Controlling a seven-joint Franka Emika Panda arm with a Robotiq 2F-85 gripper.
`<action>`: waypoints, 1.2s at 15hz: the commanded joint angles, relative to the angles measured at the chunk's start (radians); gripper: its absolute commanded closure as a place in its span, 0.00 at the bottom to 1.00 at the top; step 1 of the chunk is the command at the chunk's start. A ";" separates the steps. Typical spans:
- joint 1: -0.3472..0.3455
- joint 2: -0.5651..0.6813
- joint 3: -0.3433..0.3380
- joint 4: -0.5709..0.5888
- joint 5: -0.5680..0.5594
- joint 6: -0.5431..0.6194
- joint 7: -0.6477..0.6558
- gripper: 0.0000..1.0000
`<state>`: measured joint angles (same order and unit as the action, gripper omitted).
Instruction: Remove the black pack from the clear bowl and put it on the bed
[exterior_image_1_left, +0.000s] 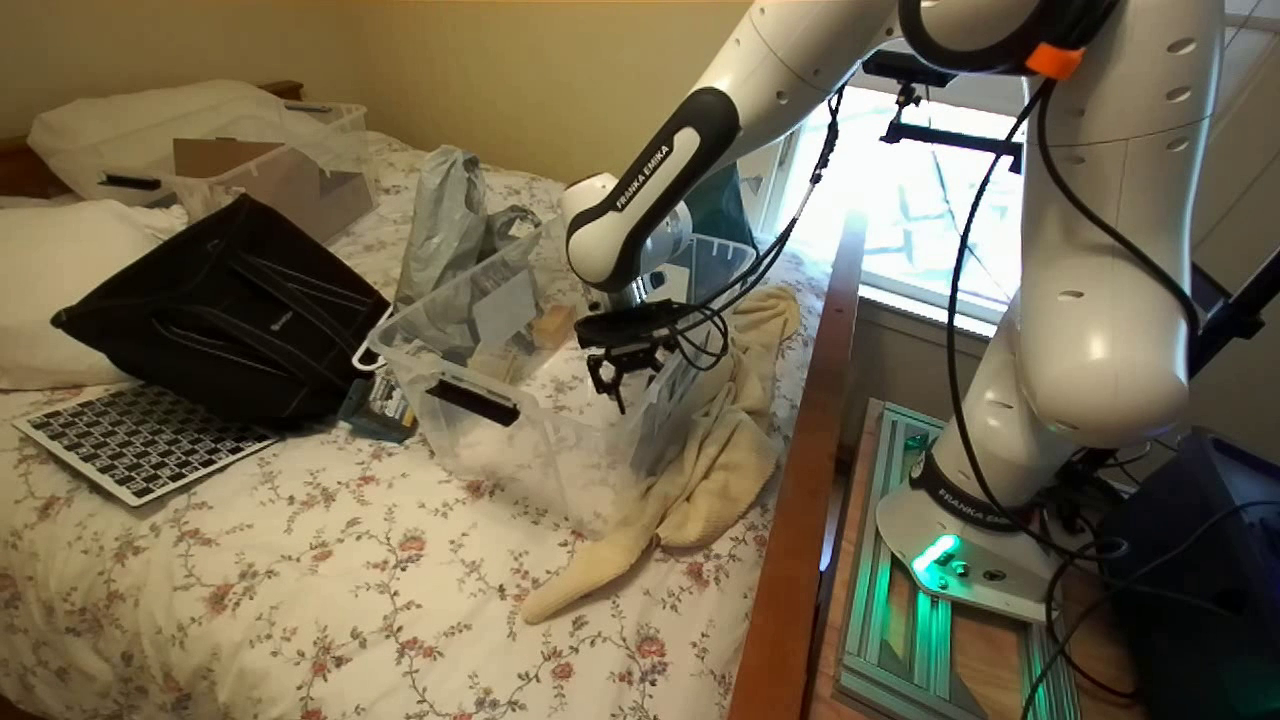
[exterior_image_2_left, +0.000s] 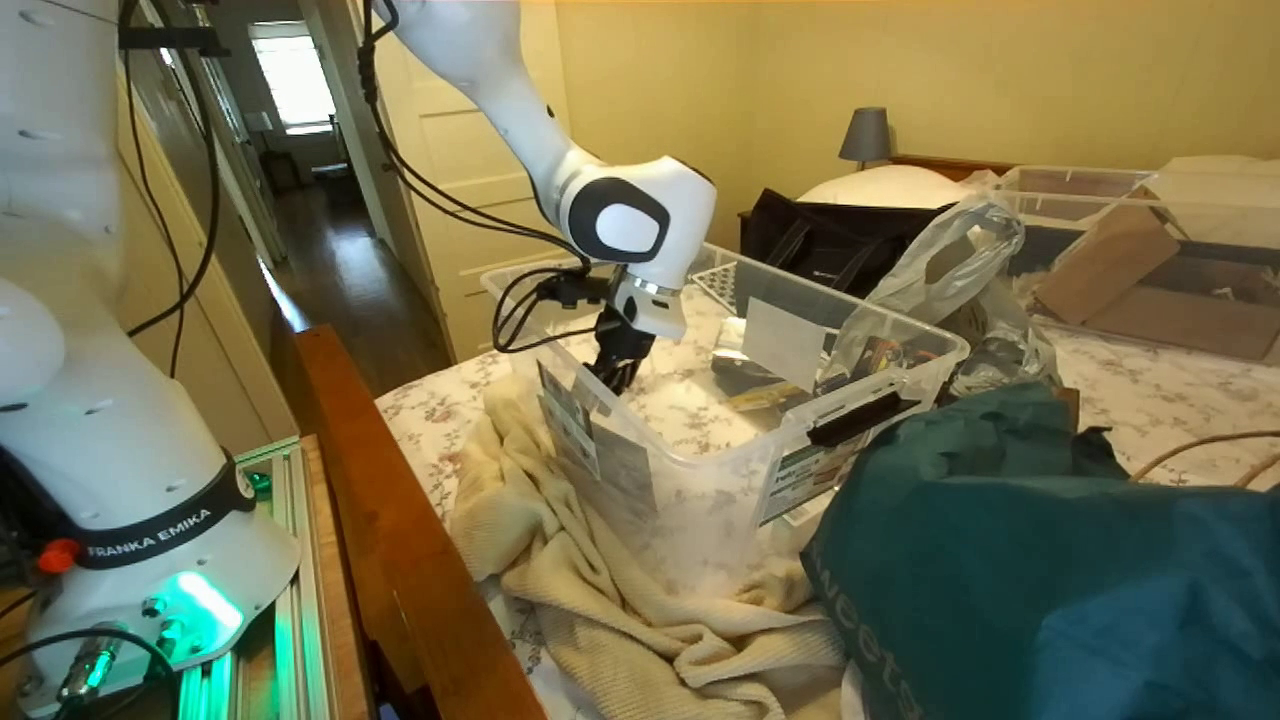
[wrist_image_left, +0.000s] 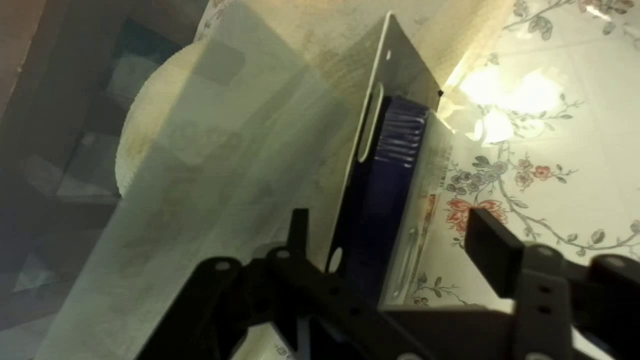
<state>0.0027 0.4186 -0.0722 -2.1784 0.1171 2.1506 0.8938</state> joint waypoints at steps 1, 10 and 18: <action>-0.002 0.026 -0.003 0.034 0.035 -0.023 -0.023 0.50; -0.001 0.038 -0.003 0.054 0.042 -0.021 -0.022 0.95; -0.018 0.029 0.006 0.048 0.110 0.030 -0.052 0.93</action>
<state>-0.0026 0.4391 -0.0722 -2.1374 0.1663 2.1570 0.8839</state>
